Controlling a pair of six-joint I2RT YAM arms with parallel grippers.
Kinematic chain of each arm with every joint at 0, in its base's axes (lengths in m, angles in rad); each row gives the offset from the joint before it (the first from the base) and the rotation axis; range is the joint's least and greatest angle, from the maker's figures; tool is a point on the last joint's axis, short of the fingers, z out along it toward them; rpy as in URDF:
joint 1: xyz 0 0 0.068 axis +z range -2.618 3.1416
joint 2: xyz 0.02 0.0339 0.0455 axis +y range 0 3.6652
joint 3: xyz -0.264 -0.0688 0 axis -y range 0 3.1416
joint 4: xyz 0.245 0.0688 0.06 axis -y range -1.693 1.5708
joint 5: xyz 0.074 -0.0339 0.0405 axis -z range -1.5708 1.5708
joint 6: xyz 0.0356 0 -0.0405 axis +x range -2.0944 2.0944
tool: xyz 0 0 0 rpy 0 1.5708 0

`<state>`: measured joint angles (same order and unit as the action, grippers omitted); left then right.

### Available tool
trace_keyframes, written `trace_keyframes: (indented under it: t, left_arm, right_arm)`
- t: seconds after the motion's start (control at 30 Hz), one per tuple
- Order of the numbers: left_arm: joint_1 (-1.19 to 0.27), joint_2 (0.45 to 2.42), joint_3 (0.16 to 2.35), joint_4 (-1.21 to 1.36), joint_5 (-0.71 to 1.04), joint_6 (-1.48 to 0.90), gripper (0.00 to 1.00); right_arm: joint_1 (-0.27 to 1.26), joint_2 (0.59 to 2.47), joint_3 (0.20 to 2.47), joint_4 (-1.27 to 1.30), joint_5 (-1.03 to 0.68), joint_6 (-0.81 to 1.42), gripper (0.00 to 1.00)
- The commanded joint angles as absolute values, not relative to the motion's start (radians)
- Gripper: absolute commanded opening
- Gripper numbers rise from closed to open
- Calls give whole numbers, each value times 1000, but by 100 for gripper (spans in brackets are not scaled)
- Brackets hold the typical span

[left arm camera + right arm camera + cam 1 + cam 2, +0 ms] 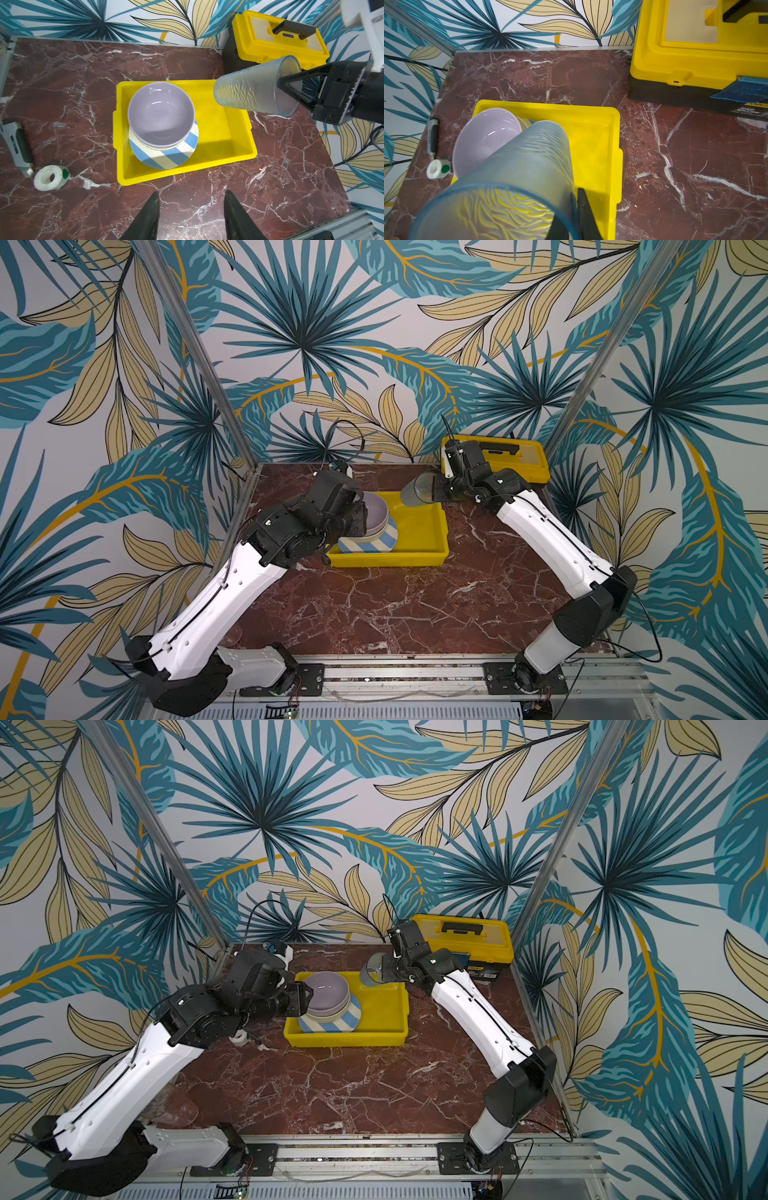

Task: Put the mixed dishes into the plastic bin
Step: 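Open the left gripper and withdraw while the right gripper holds the blue cup, then lower the frosted blue cup upright into the bin with the right gripper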

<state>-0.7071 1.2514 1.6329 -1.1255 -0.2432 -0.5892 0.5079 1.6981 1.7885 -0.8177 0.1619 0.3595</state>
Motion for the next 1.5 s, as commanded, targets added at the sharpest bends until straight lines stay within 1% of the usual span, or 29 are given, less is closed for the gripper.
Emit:
trace_keyframes:
  t: [0.0,0.17,0.43,0.63,0.8,1.27,1.47]
  left_arm:
    - [-680,1204,1602,-1132,-208,-568,55]
    - [-668,1151,1566,-1136,-203,-567,67]
    - [-629,1098,1501,-1146,-196,-580,68]
    - [-606,1095,1482,-1146,-177,-572,68]
    - [-596,1098,1470,-1147,-179,-570,70]
    - [-563,1098,1456,-1173,-181,-583,70]
    - [-543,1097,1455,-1194,-183,-584,70]
  right_arm:
    - [483,1773,1838,-864,173,315,0]
    - [459,1879,1909,-914,163,300,0]
    - [427,1982,1984,-963,153,273,0]
    - [407,2040,2012,-969,147,270,0]
    - [405,2085,2039,-982,175,263,0]
    - [396,2187,2113,-1031,225,247,0]
    - [386,2200,2114,-1027,223,250,7]
